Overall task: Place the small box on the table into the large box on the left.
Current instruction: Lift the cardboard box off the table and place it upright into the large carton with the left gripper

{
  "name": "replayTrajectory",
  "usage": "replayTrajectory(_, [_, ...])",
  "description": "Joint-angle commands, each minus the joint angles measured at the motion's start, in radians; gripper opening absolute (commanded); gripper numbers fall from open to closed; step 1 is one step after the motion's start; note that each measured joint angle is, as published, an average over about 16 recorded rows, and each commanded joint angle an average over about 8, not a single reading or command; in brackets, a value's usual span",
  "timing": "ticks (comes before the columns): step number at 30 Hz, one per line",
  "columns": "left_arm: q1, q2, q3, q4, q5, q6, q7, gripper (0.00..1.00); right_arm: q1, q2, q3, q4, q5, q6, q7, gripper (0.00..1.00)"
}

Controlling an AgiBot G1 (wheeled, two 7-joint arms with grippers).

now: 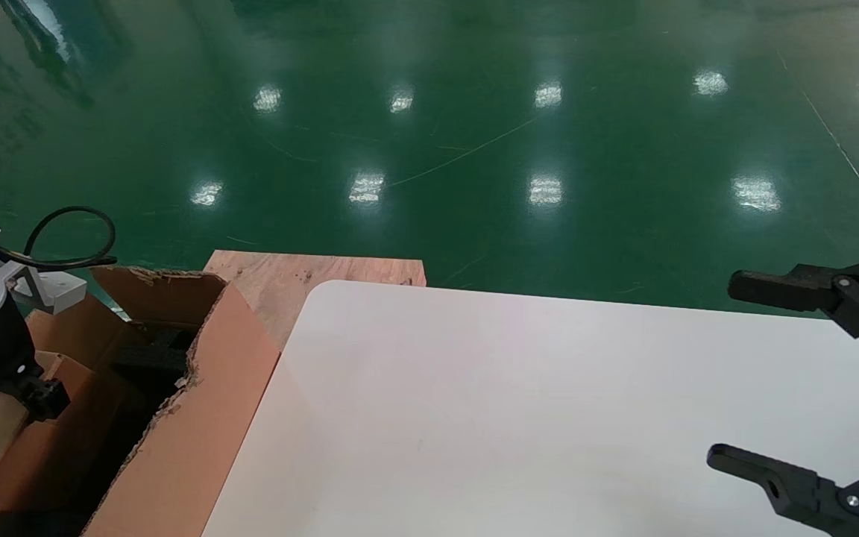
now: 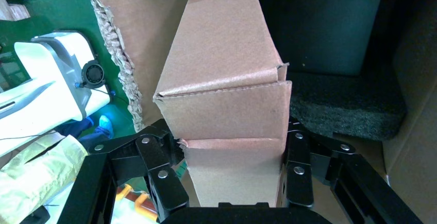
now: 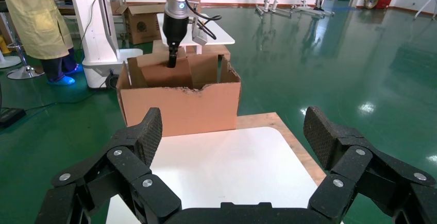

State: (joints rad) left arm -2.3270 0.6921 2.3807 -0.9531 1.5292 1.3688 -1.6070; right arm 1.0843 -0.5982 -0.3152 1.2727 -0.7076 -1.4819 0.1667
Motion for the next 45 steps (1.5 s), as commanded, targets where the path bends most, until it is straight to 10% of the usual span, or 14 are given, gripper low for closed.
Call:
replayTrajectory(1, [0.006, -0.002, 0.000, 0.007, 0.001, -0.008, 0.008, 0.00, 0.000, 0.000, 0.000, 0.000, 0.000, 0.000, 0.000, 1.00])
replayTrajectory(45, [-0.129, -0.240, -0.074, -0.079, 0.031, -0.286, 0.246, 0.00, 0.000, 0.001, -0.001, 0.000, 0.001, 0.001, -0.001, 1.00])
